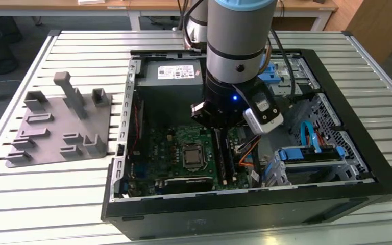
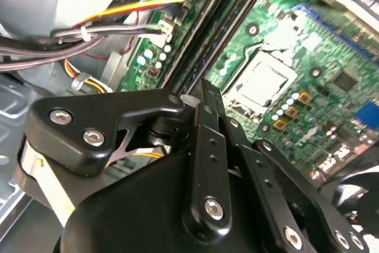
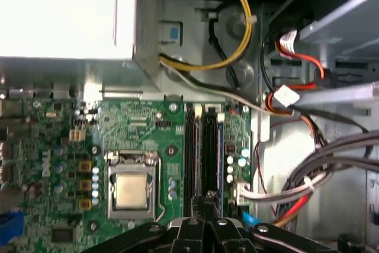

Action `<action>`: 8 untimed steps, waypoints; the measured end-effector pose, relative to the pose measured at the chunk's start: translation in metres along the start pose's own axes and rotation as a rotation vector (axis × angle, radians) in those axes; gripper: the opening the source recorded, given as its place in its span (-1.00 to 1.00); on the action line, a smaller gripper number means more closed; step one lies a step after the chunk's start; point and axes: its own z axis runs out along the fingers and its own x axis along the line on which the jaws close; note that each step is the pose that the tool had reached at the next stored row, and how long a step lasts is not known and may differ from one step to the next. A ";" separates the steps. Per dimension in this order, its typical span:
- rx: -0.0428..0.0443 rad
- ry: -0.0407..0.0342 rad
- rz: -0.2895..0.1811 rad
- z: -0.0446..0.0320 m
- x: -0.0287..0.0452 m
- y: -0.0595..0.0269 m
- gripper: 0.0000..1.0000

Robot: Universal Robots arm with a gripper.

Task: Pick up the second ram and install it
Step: 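Press down the second ram until it locks into place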

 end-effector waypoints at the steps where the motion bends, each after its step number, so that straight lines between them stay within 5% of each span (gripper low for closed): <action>1: -0.0001 0.0000 0.000 0.0016 0.0001 0.0031 -0.80; 8: -0.0001 0.0000 -0.001 0.0146 0.0007 0.0249 -0.80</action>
